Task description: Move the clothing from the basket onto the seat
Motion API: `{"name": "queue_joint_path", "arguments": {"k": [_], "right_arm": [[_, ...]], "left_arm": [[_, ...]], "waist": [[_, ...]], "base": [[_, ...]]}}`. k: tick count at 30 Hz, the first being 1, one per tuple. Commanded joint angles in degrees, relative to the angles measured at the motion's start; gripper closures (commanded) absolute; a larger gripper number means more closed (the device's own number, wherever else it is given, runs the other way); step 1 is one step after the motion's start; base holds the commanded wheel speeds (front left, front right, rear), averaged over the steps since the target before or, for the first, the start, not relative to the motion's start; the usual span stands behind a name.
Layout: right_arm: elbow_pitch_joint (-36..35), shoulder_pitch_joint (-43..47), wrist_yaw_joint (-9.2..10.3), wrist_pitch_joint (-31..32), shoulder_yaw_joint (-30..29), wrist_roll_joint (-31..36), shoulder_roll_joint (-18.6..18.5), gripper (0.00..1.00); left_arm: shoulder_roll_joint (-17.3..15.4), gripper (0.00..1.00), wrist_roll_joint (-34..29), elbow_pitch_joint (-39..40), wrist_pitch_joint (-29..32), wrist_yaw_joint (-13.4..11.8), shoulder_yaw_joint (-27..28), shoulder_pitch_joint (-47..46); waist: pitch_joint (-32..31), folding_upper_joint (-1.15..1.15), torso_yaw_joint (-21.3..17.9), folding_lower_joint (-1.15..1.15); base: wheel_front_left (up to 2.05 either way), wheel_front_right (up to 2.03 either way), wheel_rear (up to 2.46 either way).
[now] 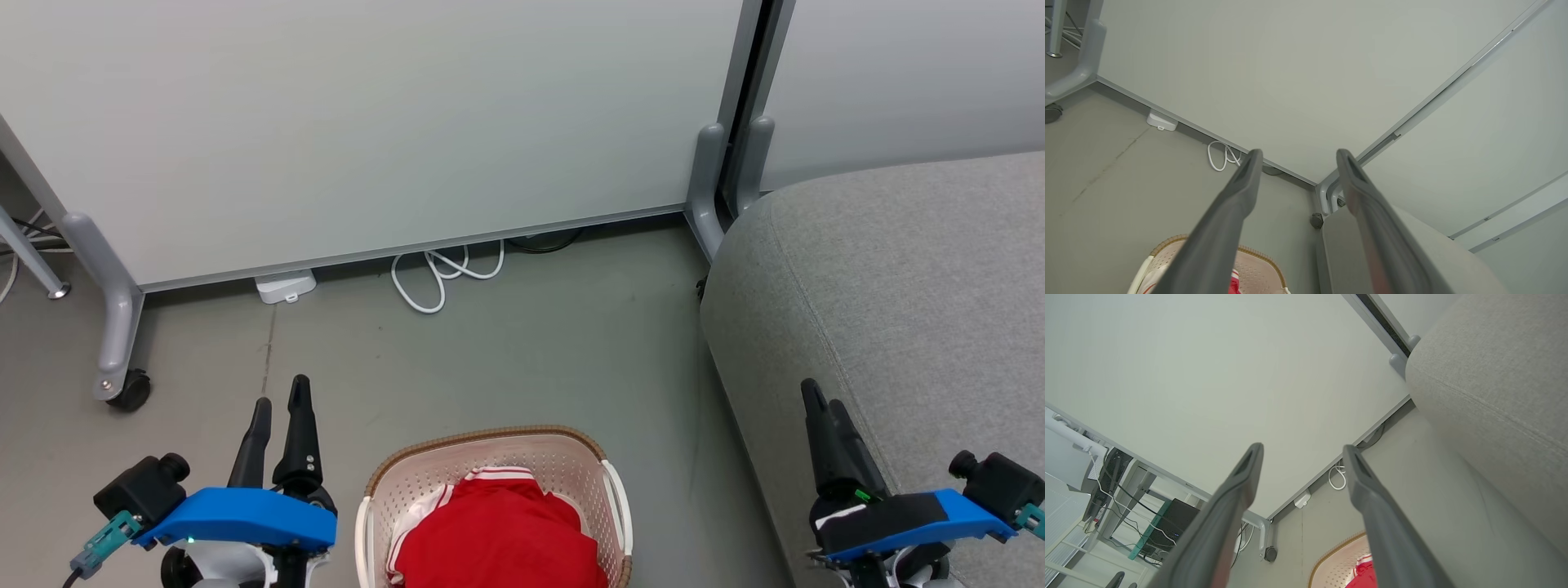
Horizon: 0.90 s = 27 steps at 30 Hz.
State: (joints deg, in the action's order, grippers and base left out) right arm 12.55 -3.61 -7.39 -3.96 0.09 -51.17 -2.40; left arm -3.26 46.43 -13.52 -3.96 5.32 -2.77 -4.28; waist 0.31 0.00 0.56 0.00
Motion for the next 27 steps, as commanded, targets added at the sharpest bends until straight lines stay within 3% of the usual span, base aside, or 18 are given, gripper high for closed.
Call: {"name": "queue_joint_path", "arguments": {"k": [1, 27], "right_arm": [[-0.59, -0.61, -0.07, -0.74, 0.39, 2.39, -0.38, 0.00], [-0.76, -0.72, -0.10, -5.05, 3.10, 19.82, -0.50, 0.00]], "left_arm": [[-0.59, 0.00, -2.37, 0.60, -0.72, -0.31, -0.63, -1.49], [-1.80, 0.00, -19.69, 0.18, -5.05, -1.80, -5.14, -2.01]], "waist": [[-0.01, 0.00, 0.03, 0.00], [0.14, 0.00, 0.39, 0.00]], "base": [[0.00, 0.00, 0.00], [0.00, 0.00, 0.00]]}}
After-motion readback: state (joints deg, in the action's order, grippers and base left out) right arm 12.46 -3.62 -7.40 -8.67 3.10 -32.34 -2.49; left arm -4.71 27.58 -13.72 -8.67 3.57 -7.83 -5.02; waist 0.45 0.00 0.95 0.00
